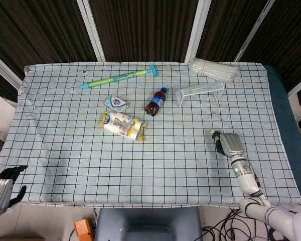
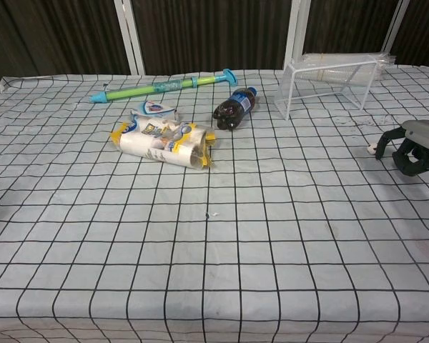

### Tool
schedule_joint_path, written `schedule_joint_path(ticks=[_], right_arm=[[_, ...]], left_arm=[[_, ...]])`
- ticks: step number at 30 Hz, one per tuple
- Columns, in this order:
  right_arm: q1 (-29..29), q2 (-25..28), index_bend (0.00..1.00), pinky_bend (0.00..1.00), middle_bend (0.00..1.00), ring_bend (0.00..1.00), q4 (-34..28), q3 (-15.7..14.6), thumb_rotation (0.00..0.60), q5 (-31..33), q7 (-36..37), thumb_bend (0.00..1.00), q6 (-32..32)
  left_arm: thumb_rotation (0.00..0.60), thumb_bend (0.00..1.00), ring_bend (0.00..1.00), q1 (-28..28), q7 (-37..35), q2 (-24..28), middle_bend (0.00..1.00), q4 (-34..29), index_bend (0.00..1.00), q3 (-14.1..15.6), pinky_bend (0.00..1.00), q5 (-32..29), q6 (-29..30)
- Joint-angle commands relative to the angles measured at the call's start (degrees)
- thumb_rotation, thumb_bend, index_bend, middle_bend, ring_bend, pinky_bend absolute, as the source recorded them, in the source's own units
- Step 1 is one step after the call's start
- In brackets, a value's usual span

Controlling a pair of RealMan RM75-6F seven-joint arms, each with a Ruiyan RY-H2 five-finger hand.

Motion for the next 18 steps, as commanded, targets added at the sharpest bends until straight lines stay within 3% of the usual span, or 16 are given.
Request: schedule_joint_path(ticks=[1,18], right_arm=[[0.0,0.0,0.52,0.93,0.91,1.0,0.0,0.0,0.6,0.1,-0.1,0.78,0.1],[0.3,-0.1,0.53,0.93,0.91,1.0,0.0,0.1,0.6,0.7,-0.8,0.78,-0.1]], left_arm=[[0.6,0.39,0.26,0.0,0.0,0.0,0.3,0.0,0.25,0.0,0.43,0.0,0.0],[0.6,0.39,0.26,0.1,-0.4,0.2,0.3,0.0,0.25,-0.3,0.43,-0.1,0.1]])
